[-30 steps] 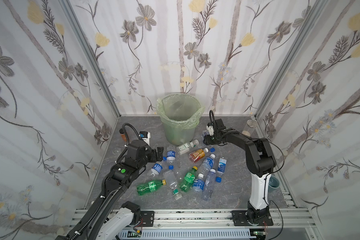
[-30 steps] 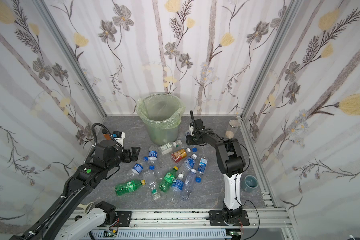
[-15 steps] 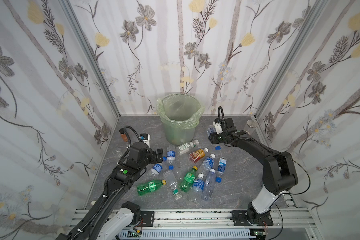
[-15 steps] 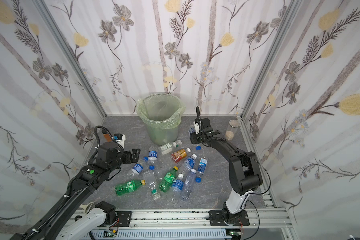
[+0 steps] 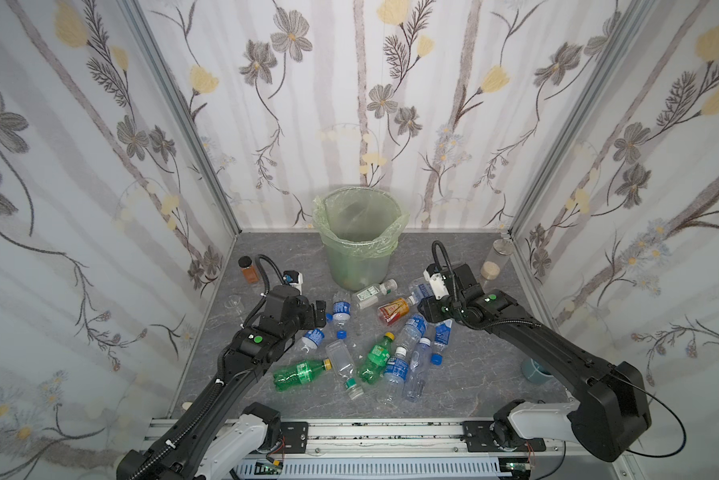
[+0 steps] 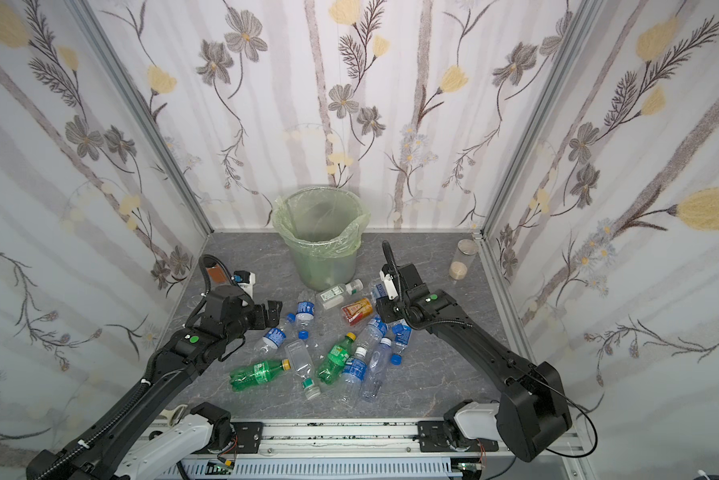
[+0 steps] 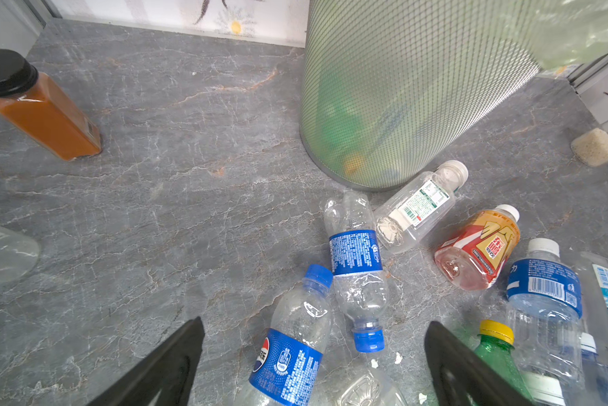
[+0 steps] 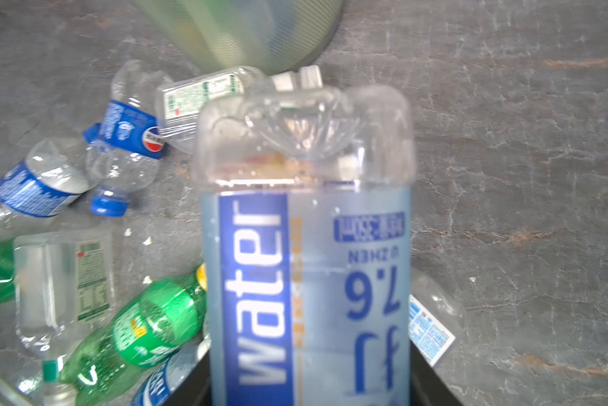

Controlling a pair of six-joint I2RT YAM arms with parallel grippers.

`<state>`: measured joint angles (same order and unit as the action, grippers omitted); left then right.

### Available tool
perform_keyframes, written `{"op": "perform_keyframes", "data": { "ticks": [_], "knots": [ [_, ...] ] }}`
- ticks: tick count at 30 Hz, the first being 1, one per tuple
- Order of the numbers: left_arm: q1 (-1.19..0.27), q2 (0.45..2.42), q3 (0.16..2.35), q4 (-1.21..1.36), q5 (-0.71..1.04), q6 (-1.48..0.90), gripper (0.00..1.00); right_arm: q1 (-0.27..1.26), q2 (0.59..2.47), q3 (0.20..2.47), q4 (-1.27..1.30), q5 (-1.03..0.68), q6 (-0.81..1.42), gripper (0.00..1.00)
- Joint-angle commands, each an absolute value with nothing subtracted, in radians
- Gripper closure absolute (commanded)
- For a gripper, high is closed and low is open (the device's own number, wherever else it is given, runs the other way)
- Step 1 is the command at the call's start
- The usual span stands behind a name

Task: Throw the plastic bottles in the bin
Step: 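Lift the soda water bottle with the right gripper and drop it into the bin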

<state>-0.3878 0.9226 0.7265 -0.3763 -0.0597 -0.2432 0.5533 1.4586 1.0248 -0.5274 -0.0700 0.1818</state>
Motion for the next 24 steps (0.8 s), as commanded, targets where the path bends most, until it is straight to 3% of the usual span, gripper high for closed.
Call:
{"op": "perform_keyframes", "data": {
  "ticks": [1, 6, 10, 11, 13, 14, 16, 19, 24],
  "knots": [
    [-0.387, 0.937, 0.728, -0.321, -0.068, -0.264, 0.00, 0.588, 1.438, 1.097, -0.496, -0.127, 0.158, 0.45],
    [-0.388, 0.940, 0.742, -0.322, -0.064, -0.263, 0.00, 0.594, 1.533, 1.379, -0.434, -0.207, 0.123, 0.46],
    [-0.387, 0.939, 0.744, -0.323, -0.033, -0.257, 0.00, 0.594, 1.791, 1.840, -0.428, -0.277, 0.118, 0.44],
    [-0.387, 0.938, 0.744, -0.323, -0.028, -0.261, 0.00, 0.591, 1.881, 1.991, -0.423, -0.265, 0.143, 0.38],
    [-0.387, 0.937, 0.745, -0.323, -0.014, -0.268, 0.00, 0.586, 2.059, 2.300, -0.435, -0.224, 0.210, 0.13],
    [-0.387, 0.936, 0.745, -0.324, -0.006, -0.271, 0.00, 0.582, 2.158, 2.457, -0.455, -0.210, 0.235, 0.05],
    [-0.387, 0.930, 0.747, -0.326, 0.004, -0.279, 0.00, 0.575, 2.255, 2.631, -0.479, -0.200, 0.271, 0.01],
    [-0.387, 0.913, 0.747, -0.330, 0.010, -0.290, 0.00, 0.571, 2.212, 2.562, -0.464, -0.195, 0.272, 0.00],
    [-0.387, 0.917, 0.744, -0.330, -0.003, -0.274, 0.00, 0.573, 1.961, 2.159, -0.352, -0.195, 0.196, 0.00]
  ]
}}
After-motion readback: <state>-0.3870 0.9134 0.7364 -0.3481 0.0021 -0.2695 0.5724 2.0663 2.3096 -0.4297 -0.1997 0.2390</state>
